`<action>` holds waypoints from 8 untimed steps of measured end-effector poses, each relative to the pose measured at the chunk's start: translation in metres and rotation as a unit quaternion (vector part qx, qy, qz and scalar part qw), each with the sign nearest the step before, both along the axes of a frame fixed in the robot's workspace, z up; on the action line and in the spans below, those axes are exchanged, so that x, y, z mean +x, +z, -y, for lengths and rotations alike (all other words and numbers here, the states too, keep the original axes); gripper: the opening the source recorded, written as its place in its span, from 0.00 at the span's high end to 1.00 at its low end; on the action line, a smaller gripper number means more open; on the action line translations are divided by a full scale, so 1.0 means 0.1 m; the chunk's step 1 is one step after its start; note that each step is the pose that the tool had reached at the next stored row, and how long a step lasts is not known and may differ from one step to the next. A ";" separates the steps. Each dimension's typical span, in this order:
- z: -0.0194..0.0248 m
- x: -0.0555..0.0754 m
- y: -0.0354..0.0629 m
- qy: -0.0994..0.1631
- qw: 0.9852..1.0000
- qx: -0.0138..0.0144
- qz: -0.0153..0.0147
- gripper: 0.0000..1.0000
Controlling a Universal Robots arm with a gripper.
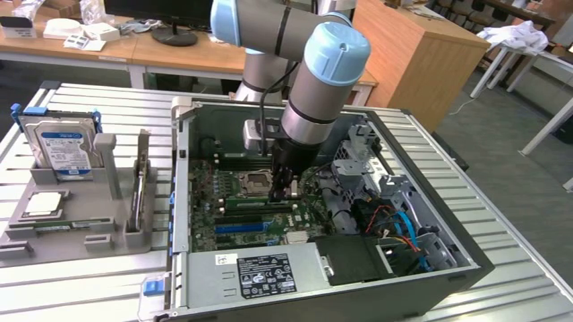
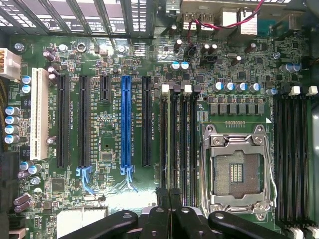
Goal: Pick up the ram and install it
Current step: 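Insert the ram into the slot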
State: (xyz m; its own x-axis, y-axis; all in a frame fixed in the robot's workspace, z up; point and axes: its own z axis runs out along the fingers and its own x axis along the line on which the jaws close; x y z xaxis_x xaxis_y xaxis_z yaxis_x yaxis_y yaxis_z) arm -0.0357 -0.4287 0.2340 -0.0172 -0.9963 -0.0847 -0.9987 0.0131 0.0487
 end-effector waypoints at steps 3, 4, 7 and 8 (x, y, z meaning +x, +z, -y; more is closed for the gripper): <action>0.000 0.00 0.000 0.002 1.000 0.000 0.000 0.89; 0.000 0.00 0.000 0.002 1.000 0.000 0.000 0.89; -0.002 0.00 -0.003 0.002 1.000 0.000 0.000 0.89; -0.003 0.00 -0.004 0.002 1.000 0.000 0.000 0.89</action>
